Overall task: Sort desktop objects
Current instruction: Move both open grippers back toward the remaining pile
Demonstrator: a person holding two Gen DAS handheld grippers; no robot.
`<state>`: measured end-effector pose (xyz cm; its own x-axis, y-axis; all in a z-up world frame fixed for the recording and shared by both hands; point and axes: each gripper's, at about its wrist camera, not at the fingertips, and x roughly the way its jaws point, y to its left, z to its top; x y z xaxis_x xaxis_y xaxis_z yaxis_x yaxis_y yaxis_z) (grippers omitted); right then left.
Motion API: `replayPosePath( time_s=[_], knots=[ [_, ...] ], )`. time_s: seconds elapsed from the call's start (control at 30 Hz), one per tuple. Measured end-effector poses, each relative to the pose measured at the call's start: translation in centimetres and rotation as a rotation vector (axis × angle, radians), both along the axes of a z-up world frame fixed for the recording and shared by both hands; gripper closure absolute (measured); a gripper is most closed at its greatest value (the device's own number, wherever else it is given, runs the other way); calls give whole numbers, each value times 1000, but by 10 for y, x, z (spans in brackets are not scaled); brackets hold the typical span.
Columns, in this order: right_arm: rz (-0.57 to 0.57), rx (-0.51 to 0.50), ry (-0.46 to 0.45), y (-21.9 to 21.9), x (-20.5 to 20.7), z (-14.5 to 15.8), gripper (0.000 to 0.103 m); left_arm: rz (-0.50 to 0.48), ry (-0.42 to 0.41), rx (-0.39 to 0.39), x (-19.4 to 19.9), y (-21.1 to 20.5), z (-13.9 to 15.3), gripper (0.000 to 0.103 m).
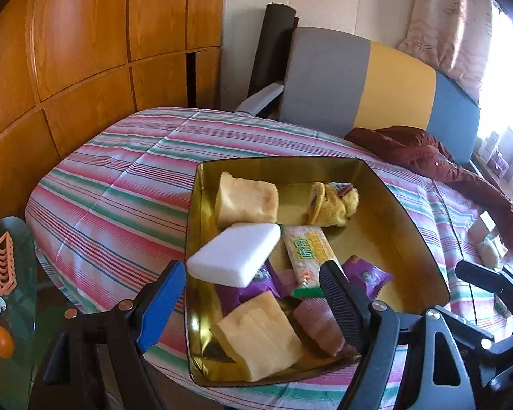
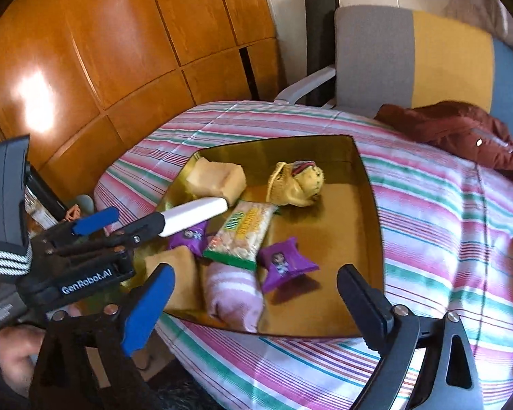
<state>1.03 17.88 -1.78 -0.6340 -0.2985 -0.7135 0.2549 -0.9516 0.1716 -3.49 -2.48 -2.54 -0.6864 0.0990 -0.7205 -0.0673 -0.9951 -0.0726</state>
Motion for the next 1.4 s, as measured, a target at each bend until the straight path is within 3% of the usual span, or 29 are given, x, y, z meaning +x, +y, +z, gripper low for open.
replayPosePath(
  time_s=[0.3,0.47,0.6,0.73,1.03,1.4],
  knots=[
    [-14,145,160,-2,29,3,0,-8,30,9,9,7,3,22],
    [-39,108,136,5,28,-5,0,-5,107,-17,18,13,12,22],
    [-81,-1,104,24,27,-10,0,-14,113,-30,20,18,14,22],
    [-115,19,128,36,31,-8,1,-21,102,-40,19,23,12,22],
    [-173,-1,70,74,36,-15,1,-88,79,-35,20,40,8,22],
    [-332,124,13,131,52,-20,1,-235,80,-8,25,74,7,21]
  ],
)
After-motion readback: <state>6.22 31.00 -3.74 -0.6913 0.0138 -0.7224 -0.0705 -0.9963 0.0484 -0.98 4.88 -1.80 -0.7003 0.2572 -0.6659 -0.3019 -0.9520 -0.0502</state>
